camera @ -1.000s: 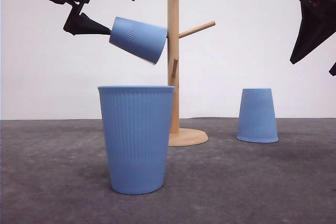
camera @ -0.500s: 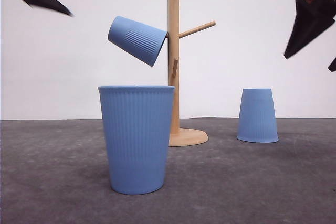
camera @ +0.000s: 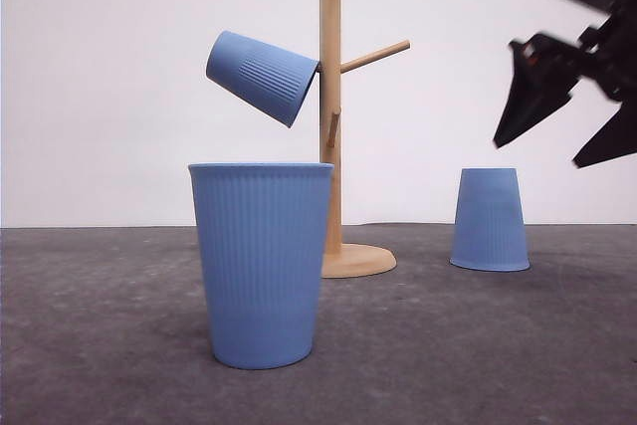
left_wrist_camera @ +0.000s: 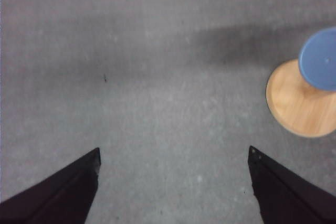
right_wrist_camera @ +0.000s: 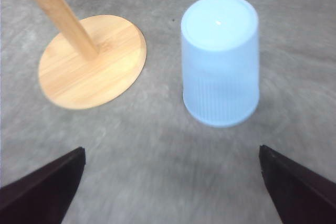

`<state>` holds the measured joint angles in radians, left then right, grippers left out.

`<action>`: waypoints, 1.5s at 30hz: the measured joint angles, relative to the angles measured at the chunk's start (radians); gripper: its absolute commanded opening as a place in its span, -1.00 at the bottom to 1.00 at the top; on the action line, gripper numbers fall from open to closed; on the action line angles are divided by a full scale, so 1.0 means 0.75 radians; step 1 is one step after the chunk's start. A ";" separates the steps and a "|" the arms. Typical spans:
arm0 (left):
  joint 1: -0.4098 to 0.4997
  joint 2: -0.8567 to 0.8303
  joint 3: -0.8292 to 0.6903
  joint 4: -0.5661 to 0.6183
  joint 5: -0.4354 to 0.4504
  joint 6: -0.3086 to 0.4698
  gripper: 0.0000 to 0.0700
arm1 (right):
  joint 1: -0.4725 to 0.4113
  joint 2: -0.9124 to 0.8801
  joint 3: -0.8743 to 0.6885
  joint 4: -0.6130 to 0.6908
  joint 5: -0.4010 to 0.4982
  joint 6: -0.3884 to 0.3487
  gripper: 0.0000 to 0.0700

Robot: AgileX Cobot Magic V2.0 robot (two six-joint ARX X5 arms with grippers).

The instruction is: Place three cups

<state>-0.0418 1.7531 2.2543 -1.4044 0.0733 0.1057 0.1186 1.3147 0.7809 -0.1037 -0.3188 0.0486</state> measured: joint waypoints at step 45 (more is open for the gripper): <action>-0.117 -0.978 -1.358 0.247 -0.064 -0.202 0.47 | -0.134 0.622 0.545 0.136 -0.403 0.086 -0.06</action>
<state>-0.1295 1.0199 1.2358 -1.2190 0.0251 -0.0459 0.0181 1.7809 1.1899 -0.0018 -0.6212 0.1130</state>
